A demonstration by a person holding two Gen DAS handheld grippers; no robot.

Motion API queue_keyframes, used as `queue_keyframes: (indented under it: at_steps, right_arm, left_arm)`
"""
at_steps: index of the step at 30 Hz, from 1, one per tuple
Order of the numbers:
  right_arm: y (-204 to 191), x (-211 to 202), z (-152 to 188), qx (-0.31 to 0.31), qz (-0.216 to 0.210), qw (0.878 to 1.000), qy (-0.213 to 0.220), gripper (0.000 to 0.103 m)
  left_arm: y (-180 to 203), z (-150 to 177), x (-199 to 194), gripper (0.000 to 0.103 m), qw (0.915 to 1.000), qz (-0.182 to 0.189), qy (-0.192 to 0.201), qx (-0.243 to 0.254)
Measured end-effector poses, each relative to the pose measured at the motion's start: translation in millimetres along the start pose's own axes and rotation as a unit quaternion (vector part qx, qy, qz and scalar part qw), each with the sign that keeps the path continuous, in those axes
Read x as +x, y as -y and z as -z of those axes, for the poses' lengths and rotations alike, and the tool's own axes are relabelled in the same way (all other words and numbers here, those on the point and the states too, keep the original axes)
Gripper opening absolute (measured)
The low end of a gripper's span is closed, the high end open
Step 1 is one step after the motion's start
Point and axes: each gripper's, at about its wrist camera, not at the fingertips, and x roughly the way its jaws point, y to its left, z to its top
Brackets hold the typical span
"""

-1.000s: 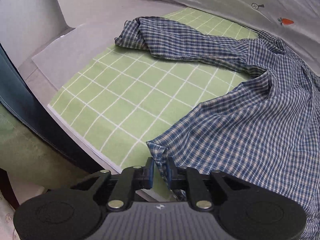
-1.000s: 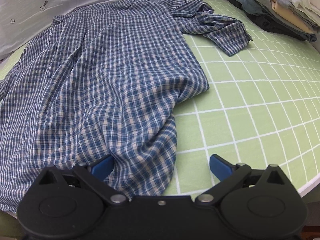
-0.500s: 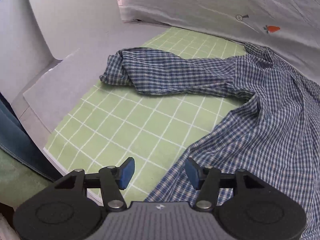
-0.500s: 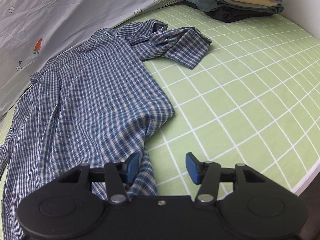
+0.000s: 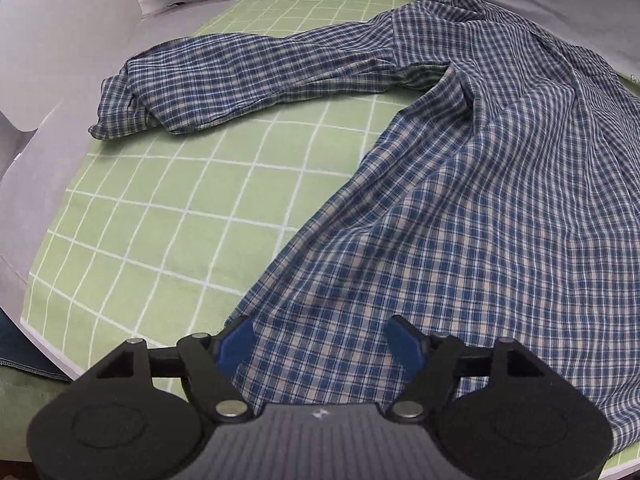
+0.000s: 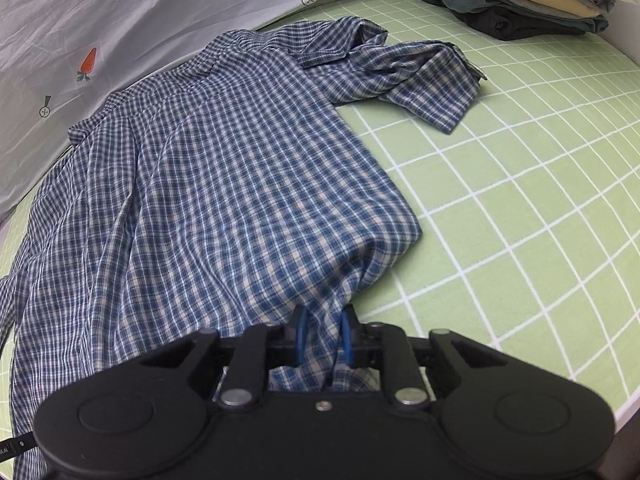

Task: Fold clothes
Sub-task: 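Grasp the shirt hem with the right gripper and pull it to straighten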

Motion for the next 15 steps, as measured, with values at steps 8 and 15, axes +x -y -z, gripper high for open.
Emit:
queue_keyframes:
  at_steps: [8,15]
  right_arm:
    - [-97.8,-1.2,-1.6,-0.202,0.036,0.978,0.048,0.006]
    - [-150.3,1.8,30.3,-0.316,-0.004,0.948,0.031,0.013]
  left_arm:
    - [-6.9,-1.6,5.0,0.087,0.9998,0.020,-0.007,0.004]
    - [-10.8,-5.1,9.7,0.095,0.9995,0.026,-0.017,0.003]
